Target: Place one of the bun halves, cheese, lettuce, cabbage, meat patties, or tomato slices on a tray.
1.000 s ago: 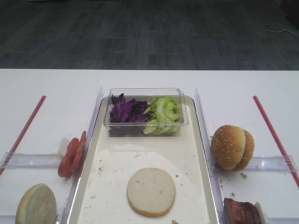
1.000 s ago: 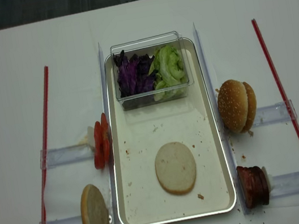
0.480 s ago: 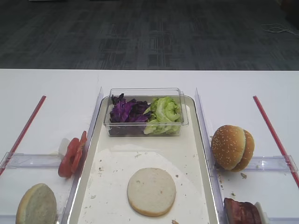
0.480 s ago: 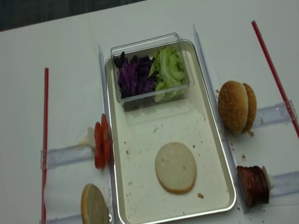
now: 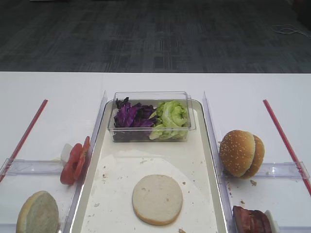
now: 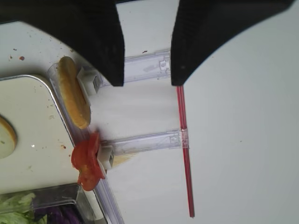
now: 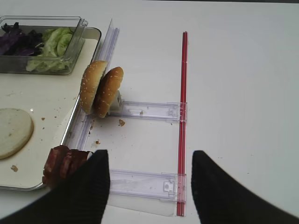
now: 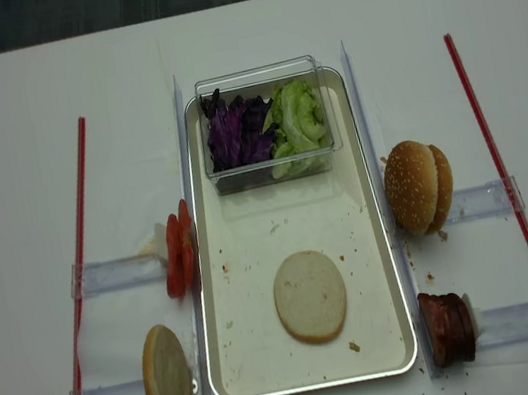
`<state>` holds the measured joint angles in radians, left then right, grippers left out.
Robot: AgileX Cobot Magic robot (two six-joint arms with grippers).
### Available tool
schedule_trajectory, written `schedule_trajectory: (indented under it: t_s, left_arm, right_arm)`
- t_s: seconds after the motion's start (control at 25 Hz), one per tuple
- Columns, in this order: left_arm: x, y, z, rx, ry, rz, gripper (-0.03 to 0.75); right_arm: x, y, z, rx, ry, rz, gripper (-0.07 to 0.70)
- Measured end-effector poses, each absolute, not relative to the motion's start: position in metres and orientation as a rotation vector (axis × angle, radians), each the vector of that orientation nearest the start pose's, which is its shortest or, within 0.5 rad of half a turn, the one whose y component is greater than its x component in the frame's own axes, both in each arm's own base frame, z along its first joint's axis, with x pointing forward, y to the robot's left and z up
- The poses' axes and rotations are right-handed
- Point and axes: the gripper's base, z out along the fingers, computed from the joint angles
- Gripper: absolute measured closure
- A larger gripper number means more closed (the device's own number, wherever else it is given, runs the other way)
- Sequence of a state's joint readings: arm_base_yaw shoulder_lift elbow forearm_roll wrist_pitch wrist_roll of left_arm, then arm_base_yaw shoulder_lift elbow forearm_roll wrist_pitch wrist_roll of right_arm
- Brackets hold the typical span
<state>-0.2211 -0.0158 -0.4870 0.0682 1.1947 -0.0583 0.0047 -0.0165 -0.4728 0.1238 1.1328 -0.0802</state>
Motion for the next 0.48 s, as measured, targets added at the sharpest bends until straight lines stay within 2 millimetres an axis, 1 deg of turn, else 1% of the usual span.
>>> schedule_trajectory:
  t_s: [0.2,0.28,0.32,0.36,0.48]
  left_arm:
    - [-0.0106,0.0083,0.2633,0.168,2.168,-0.076,0.481]
    - [-0.0106,0.0083,0.2633,0.168,2.168,-0.076,0.463]
    - [-0.0105,0.0083,0.2634,0.168,2.166,-0.077,0.442]
    - [-0.0105,0.0083,0.2634,0.168,2.166,-0.077,0.405]
    - [-0.0105,0.0083,0.2635,0.168,2.165,-0.077,0.254]
  right_arm:
    - [-0.0079,0.0101,0.2645,-0.100,2.120,0.105,0.227]
    - [-0.0079,0.0101,0.2645,-0.100,2.120,0.105,0.227]
    - [-0.0079,0.0101,0.2645,-0.100,2.120,0.105,0.227]
    - [-0.0079,0.0101,0.2645,-0.100,2.120,0.105,0.227]
    - [-0.0079,0.0101,0.2645,-0.100,2.120,0.105,0.227]
